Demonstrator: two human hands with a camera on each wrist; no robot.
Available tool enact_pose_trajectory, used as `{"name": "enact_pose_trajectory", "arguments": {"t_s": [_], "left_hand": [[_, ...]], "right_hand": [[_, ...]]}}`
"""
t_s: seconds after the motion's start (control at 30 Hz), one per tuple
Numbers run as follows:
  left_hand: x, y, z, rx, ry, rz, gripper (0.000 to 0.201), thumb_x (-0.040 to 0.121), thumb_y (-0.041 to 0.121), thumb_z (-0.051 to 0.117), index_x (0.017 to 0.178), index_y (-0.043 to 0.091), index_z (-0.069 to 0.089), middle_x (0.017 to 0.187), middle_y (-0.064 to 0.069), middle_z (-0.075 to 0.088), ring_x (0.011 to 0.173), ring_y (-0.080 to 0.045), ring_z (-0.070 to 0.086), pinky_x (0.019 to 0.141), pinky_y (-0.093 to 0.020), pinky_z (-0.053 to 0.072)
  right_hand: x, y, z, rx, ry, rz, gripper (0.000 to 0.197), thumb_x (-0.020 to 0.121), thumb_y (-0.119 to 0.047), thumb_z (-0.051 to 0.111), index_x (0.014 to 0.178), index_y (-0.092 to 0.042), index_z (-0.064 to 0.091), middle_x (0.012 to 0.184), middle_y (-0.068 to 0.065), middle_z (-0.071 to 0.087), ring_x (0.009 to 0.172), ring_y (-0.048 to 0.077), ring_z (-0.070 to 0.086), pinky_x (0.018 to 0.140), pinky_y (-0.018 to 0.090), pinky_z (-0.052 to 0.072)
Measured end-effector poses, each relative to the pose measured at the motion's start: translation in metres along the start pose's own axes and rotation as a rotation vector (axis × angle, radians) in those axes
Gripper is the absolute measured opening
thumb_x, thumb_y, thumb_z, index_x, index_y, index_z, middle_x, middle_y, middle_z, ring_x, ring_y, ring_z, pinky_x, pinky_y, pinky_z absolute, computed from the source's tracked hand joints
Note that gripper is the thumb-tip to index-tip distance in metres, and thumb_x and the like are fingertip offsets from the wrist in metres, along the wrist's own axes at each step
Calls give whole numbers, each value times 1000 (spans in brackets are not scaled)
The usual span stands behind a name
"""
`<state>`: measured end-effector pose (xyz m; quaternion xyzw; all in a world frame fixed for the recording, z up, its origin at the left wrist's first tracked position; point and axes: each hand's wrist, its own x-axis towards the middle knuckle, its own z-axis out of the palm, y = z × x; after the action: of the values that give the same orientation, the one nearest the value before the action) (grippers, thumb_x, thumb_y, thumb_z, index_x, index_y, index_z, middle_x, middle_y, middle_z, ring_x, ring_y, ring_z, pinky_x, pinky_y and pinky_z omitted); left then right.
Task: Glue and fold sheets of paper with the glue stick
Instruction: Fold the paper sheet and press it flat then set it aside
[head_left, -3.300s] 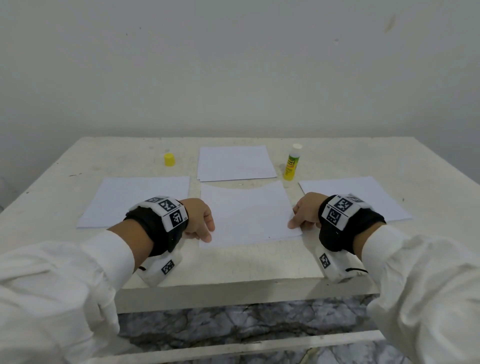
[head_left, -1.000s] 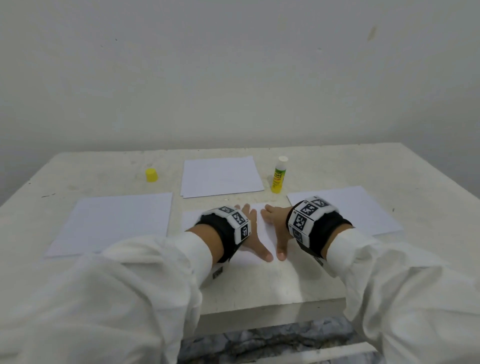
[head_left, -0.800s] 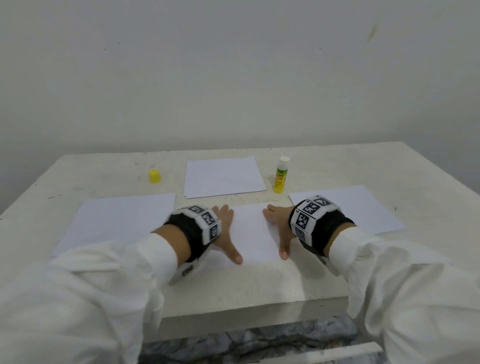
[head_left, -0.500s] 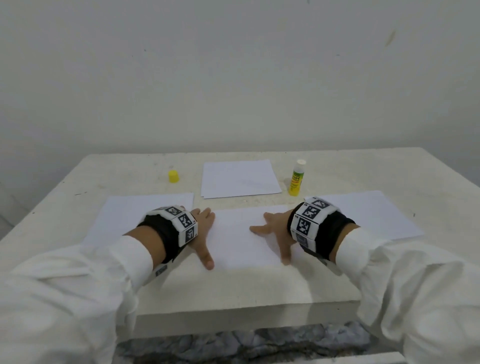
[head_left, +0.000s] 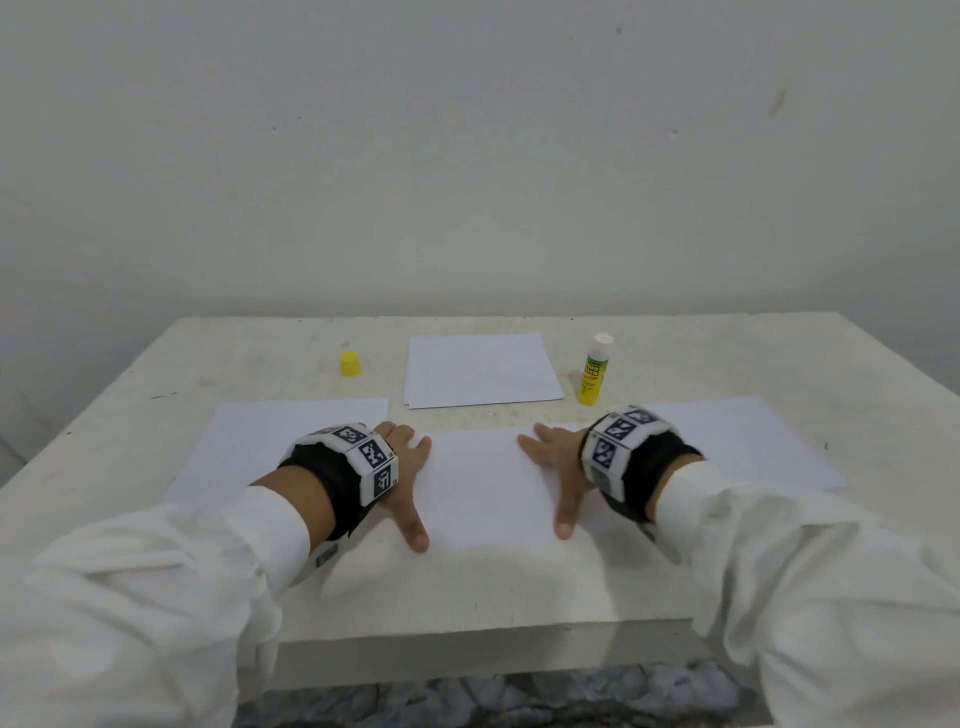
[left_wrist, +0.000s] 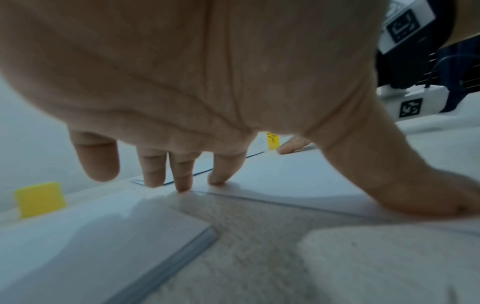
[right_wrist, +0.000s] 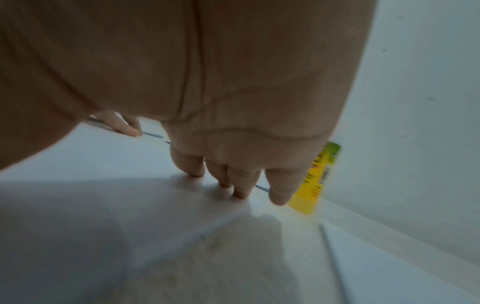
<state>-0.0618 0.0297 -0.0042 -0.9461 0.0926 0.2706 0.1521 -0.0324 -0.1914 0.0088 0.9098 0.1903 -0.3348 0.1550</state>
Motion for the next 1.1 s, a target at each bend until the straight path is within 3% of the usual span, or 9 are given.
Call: {"name": "enact_pose_trajectory", "arguments": {"t_s": [0.3,0.43,0.5,0.57,0.7,0.8,0.9,1.0,1.1], "left_hand": [[-8,3,-2,-203,15,15,148,56,64,80,146,15,-26,156,-5,15,144,-27,13,114,-44,18],[-19,-1,-6,-587,25,51,135,67,41,84,148,25,-23,152,-5,29,133,-23,37,109,-33,30],[-23,-5,-4,-942,46,59,117,75,23,81,151,31,-8,138,-14,47,103,-22,55,93,-30,43],[-27,-4,3,-1163,89,32,88,80,5,74,150,27,25,103,-16,60,80,-22,56,82,-33,51],[-29,-4,15,-1123,185,-9,44,84,-3,64,122,19,65,110,-10,67,88,-28,67,86,-29,55],[-32,-13,10,-1201,311,6,40,84,-1,65,108,31,68,108,0,67,76,-17,66,85,-25,53],[-29,-23,2,-1262,391,16,41,83,-2,66,96,37,68,108,4,66,88,-24,69,90,-27,53],[-15,-34,-9,-1272,438,-6,36,83,0,66,99,32,69,113,-4,68,94,-26,68,92,-29,51],[10,-45,-27,-1149,439,-41,35,86,6,63,117,23,66,119,-5,65,93,-18,65,86,-19,44]], "right_hand": [[-9,24,14,35,23,54,128,68,-49,79,150,-16,-14,158,7,-14,147,28,-3,117,52,13],[-12,21,15,48,45,61,126,67,-48,80,151,-15,-7,159,10,-3,146,32,7,114,54,20],[-16,21,16,87,58,46,119,69,-43,81,151,-15,-1,157,10,5,144,32,14,112,54,24],[-19,20,18,134,71,33,115,69,-41,81,151,-16,5,155,10,13,142,32,21,111,52,27],[-23,20,20,341,158,61,89,71,-38,81,144,-19,32,147,3,29,133,26,36,108,38,33],[-26,24,14,658,257,64,54,80,-30,74,127,-15,52,111,-1,50,99,16,50,77,21,42],[-20,25,1,776,325,62,38,88,-27,65,122,-15,56,93,-8,52,69,4,40,53,12,29],[-9,21,-18,760,376,109,41,92,-23,58,129,-6,55,128,10,56,98,17,53,66,16,38],[6,15,-42,663,447,179,39,94,-15,49,132,-4,53,135,15,52,124,27,49,98,29,42]]}}
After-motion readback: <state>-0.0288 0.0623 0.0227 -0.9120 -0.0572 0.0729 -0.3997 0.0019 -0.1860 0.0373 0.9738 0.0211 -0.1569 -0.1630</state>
